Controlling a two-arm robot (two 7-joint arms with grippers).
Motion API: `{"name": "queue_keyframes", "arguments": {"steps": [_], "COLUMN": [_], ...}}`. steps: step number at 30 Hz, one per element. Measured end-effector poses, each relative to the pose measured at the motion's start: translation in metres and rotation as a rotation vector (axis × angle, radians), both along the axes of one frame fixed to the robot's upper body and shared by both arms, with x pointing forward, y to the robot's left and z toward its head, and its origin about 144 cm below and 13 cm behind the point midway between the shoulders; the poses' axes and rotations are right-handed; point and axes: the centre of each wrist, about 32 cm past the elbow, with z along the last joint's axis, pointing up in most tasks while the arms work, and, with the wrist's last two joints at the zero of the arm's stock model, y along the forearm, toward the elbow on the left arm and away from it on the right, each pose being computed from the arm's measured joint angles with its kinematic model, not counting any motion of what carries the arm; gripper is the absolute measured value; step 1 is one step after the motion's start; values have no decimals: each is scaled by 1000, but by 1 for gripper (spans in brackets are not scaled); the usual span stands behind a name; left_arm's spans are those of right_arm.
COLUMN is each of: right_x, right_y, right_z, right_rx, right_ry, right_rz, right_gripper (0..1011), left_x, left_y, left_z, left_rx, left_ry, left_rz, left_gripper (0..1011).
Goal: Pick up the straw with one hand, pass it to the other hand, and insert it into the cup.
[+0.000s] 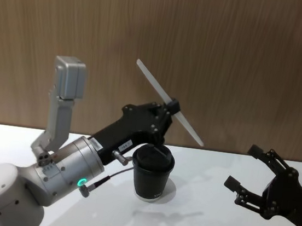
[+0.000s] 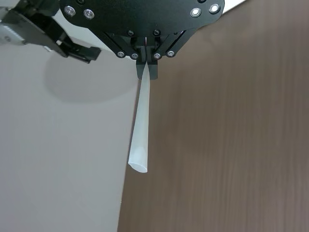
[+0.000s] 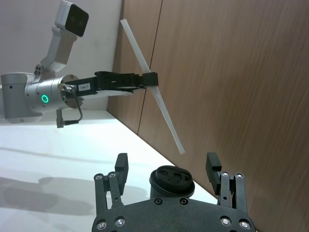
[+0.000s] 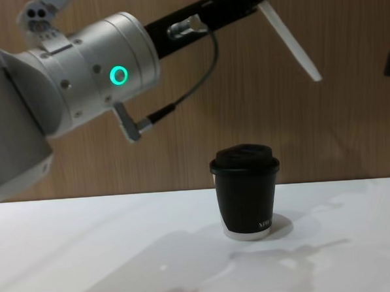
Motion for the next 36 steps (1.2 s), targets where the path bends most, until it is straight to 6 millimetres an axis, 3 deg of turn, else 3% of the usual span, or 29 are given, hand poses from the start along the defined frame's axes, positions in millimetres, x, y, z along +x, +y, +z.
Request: {"name": "queue_keyframes", "arguments": {"steps": [18,36], "right_x": [0,0], "right_y": [0,0], "right_z": [0,0], "right_rx": [0,0], "right_ry": [0,0], "right_rz": [0,0], "right_gripper": [1001,1001], "left_x": [-9,-11], "left_y": [22,28], "left_z": [21,39], "left_rx": [160,365], "left_ry": [-12,-2], "left_rz": [95,197], "left_gripper": [7,7]}}
